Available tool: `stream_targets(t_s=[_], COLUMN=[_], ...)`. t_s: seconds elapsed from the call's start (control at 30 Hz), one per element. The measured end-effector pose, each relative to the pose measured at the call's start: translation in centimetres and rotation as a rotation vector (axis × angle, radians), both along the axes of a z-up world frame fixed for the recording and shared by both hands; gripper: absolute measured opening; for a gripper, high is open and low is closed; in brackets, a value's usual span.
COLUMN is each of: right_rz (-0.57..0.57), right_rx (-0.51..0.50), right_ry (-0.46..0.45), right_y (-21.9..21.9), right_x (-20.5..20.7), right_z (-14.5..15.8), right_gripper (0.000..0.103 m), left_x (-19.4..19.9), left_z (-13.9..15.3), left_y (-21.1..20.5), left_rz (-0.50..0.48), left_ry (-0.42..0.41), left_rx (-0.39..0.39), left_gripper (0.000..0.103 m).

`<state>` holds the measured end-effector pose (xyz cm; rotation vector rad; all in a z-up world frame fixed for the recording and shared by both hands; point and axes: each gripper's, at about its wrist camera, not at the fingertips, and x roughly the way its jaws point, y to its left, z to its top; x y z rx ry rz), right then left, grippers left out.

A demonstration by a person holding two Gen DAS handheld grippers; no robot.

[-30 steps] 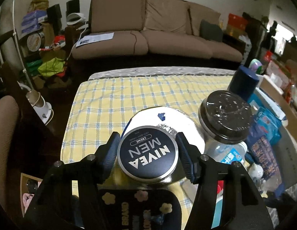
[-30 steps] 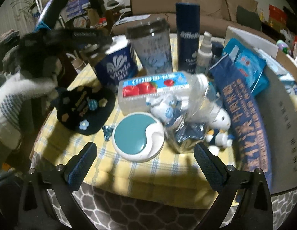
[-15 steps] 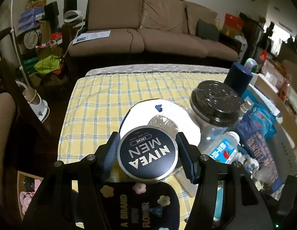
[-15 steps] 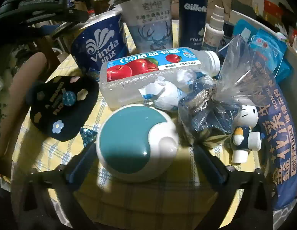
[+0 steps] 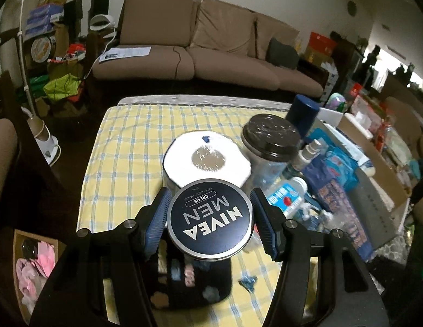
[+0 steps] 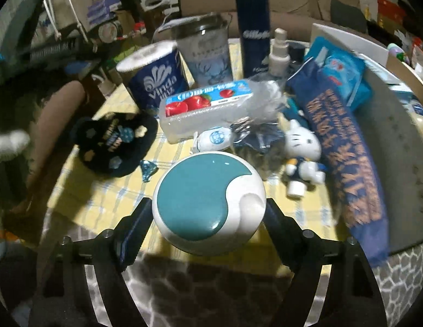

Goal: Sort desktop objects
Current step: 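Lift the Nivea tin with the left gripper while the right gripper grasps the teal container, then lower the Nivea tin and teal container into the cardboard box, open both grippers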

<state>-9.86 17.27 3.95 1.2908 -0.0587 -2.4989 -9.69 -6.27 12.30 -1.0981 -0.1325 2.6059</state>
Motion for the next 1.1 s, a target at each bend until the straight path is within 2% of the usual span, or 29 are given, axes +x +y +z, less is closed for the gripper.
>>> stream_targets(t_s=[0.13,0.27,0.5,0.63,0.8,0.9,1.1], right_rz=[-0.015,-0.037,-0.114,-0.194,-0.261,-0.28,-0.274], right_rx=[-0.046,-0.054,-0.012,0.04,0.109,0.111,0.152], right_ry=[0.031,0.068,0.129,0.128,0.098,0.079,0.045], right_y=[2.3,5.1,12.5,19.1,25.6,28.2,30.8], right_x=[1.5,2.1,0.1,-3.2,-9.3,-13.2,-21.4], right_z=[2.8,5.9,10.8,12.5,12.4,12.0,9.9], right_gripper=[0.083,0.083,0.083,0.083,0.083,0.083,0.083], left_x=[1.8,3.0,2.6,0.8,-3.3,-6.5,-12.5], left_z=[1.5,3.6,7.0,7.4,7.0,5.6,1.9], left_y=[1.0,3.9,14.3,21.1,28.5,32.7,37.5], left_rz=[-0.029,-0.087,-0.24,-0.307,-0.349,-0.357,-0.342], left_ry=[-0.001,0.008,0.029,0.025,0.007,-0.015,-0.091], left_rx=[0.015,0.028,0.039,0.035,0.043,-0.002,-0.088], left_gripper=[0.057,0.057,0.057,0.057,0.057,0.057,0.057])
